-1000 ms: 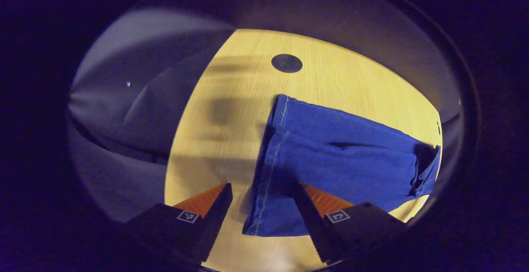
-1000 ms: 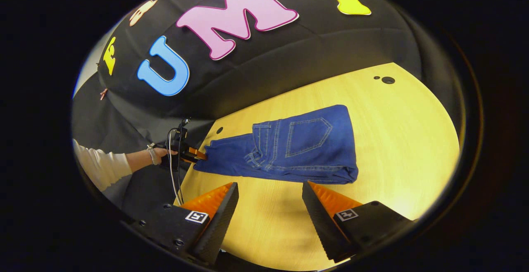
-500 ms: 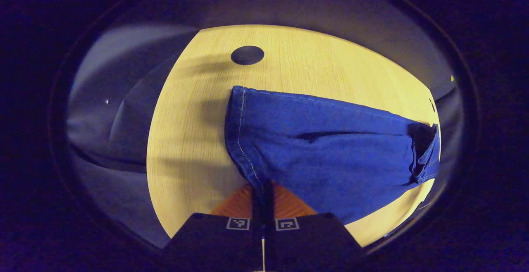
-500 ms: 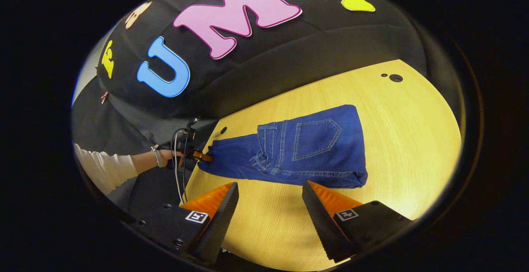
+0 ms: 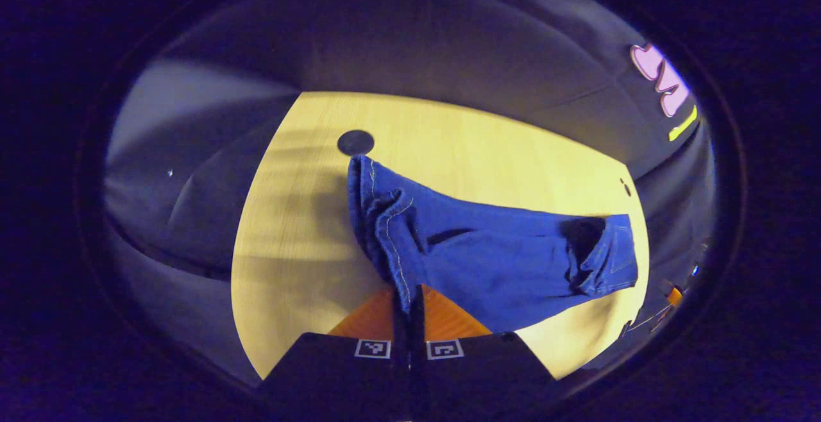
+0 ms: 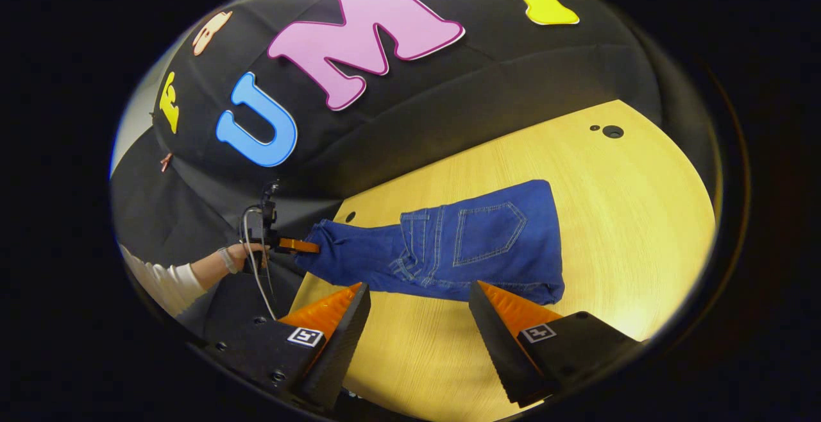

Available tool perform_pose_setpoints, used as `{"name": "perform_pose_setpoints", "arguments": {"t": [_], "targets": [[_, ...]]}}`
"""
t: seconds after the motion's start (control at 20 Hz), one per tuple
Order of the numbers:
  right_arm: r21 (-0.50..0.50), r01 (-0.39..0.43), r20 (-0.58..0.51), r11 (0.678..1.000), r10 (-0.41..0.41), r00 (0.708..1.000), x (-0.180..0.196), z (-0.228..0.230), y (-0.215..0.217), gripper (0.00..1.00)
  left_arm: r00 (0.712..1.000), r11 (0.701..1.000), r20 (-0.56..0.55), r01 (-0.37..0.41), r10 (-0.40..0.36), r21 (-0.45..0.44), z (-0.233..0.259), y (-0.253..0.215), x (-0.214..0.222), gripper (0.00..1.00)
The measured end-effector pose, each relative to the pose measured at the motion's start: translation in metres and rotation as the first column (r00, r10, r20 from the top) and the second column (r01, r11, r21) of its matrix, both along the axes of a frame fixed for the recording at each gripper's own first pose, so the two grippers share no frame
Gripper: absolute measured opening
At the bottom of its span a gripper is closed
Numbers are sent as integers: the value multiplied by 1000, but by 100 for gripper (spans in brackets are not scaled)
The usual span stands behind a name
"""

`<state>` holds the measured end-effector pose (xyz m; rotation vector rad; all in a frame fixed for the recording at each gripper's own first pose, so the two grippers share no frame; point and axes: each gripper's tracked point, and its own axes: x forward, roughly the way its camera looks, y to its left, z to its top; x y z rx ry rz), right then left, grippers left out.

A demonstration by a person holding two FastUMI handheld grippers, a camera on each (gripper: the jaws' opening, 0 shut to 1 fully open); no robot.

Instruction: Grasp the waist and the cuffs of the jeans and fold them to make the two legs overlap; first hold the waist and fold one-third of the jeans toward the cuffs, then hold the cuffs and fold the remaining one-third in the same direction to finish folding.

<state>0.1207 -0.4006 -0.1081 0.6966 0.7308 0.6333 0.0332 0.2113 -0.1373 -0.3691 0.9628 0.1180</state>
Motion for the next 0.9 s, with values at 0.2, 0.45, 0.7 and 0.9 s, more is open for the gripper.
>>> {"name": "perform_pose_setpoints", "arguments": {"t": [0.2,0.45,0.7,0.9], "targets": [[24,17,26,1000,-18,1000,4,8,-10,95,979,988,143,154,-148,-29,79,-92,26,6],[28,32,56,999,-34,998,-2,16,-29,95,905,924,307,352,-295,-151,154,-258,76,6],[48,104,61,993,-106,992,-8,19,-76,95,864,858,282,477,-418,-190,112,-386,123,6],[42,155,32,987,-156,987,-8,1,-114,95,885,867,121,466,-450,-176,23,-404,138,6]]}}
